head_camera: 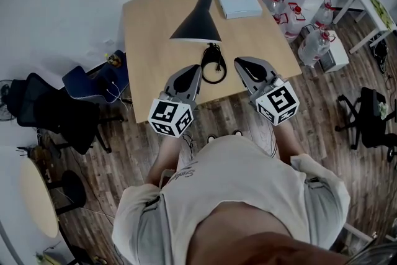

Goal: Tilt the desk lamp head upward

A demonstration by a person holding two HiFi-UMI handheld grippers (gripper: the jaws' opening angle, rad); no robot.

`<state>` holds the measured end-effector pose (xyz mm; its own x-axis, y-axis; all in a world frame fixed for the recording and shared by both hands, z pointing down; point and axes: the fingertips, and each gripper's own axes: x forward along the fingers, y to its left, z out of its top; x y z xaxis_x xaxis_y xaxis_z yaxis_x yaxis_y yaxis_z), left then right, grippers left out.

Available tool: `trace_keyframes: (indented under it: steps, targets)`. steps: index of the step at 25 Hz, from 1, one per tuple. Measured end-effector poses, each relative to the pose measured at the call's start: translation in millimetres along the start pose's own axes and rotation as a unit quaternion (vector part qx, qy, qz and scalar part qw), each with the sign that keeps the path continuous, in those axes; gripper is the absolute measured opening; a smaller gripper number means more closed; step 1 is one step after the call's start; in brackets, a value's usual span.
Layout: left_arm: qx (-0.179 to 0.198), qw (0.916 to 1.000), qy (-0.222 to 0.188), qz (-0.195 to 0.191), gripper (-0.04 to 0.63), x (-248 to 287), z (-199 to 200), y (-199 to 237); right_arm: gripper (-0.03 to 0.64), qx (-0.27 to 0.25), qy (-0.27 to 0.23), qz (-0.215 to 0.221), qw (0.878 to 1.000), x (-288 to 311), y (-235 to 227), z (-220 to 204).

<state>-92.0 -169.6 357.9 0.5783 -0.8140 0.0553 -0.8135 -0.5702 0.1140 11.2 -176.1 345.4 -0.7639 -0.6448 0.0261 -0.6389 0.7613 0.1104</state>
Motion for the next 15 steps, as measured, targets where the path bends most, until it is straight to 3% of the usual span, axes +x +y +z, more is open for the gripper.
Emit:
trace_keyframes:
  steps: [15]
  targets:
    - [0.014, 0.9998, -0.01, 0.009, 0.012, -9.1, 13.7, -1.7, -0.005, -0.002, -0.008, -0.028, 1.0, -17.3, -5.4, 5.0]
